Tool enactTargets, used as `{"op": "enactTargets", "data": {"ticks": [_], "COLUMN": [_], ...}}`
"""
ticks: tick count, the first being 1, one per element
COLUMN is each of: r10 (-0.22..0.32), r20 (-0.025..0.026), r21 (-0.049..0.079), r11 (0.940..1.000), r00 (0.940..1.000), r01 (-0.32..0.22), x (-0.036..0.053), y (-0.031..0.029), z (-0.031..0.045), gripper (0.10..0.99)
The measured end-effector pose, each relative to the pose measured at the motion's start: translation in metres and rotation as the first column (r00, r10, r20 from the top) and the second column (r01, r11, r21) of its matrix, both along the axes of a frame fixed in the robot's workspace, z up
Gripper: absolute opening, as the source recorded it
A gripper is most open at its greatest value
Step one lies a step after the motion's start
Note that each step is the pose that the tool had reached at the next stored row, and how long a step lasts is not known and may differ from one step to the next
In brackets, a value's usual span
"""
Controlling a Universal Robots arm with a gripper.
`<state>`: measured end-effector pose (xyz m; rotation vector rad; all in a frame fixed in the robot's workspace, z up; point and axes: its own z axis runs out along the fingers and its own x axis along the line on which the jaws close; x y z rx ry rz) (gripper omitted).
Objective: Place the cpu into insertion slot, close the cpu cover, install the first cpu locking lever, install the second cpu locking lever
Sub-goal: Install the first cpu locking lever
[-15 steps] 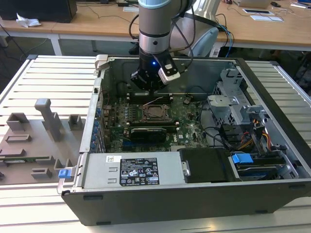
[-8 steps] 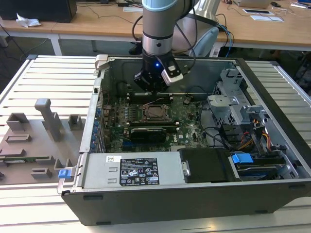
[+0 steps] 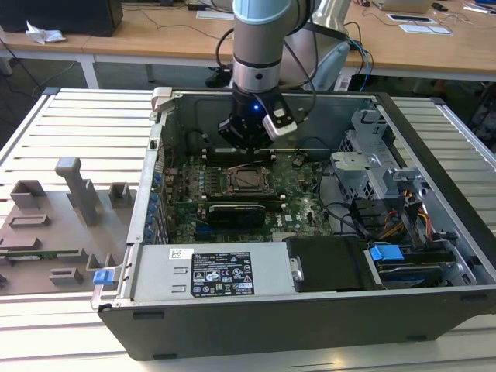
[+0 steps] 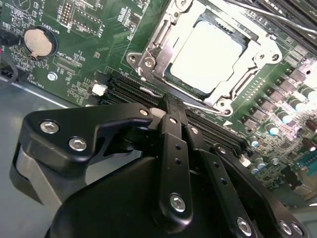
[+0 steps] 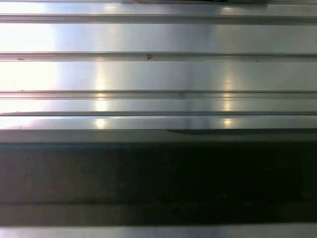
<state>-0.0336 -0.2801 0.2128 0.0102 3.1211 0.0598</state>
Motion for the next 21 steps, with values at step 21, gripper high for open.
{"op": "enactTargets", "data": {"ticks": [21], "r10": [0.001], "r20": [0.0002], "r21": [-0.002], "r11": [1.0000], "r00": [1.0000], "r01": [-0.001], "x": [0.0092], "y": [-0.0002], "z": [-0.0091], "gripper": [0.106]}}
